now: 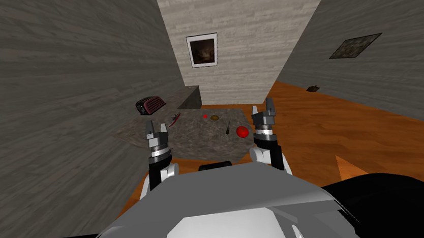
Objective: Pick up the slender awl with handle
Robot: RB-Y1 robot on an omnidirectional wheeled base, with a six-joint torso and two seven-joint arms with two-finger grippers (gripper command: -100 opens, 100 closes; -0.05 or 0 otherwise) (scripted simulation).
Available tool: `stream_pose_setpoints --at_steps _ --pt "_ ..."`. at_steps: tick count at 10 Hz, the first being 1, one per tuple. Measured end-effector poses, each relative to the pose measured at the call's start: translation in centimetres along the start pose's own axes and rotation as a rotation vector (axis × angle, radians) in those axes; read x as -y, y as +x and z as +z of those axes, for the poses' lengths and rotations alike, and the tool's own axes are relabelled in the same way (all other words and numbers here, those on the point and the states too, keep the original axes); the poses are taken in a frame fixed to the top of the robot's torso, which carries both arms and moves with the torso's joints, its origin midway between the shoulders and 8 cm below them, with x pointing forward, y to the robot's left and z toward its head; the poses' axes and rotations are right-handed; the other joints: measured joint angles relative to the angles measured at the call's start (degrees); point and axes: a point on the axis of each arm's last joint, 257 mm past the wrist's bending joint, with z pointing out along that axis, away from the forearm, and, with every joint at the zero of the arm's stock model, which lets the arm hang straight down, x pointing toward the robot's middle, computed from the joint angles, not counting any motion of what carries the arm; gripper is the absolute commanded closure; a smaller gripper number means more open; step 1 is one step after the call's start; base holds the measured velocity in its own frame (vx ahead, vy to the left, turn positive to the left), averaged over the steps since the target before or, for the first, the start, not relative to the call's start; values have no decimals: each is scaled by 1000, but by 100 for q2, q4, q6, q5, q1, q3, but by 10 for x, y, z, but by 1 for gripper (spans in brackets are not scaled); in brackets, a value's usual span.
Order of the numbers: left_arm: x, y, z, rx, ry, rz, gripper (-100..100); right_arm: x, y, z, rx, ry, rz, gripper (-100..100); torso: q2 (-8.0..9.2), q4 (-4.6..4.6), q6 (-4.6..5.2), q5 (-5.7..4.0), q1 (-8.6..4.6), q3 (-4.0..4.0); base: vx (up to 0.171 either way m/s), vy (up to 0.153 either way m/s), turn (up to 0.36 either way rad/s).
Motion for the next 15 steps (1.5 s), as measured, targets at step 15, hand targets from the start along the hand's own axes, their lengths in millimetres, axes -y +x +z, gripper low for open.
stream_pose_setpoints --at_steps 15 --pt "0 0 0 0 0 0 0 134 -25 -31 -212 264 -627 -100 -2 -1 0 11 45 -1 8 89 -7"
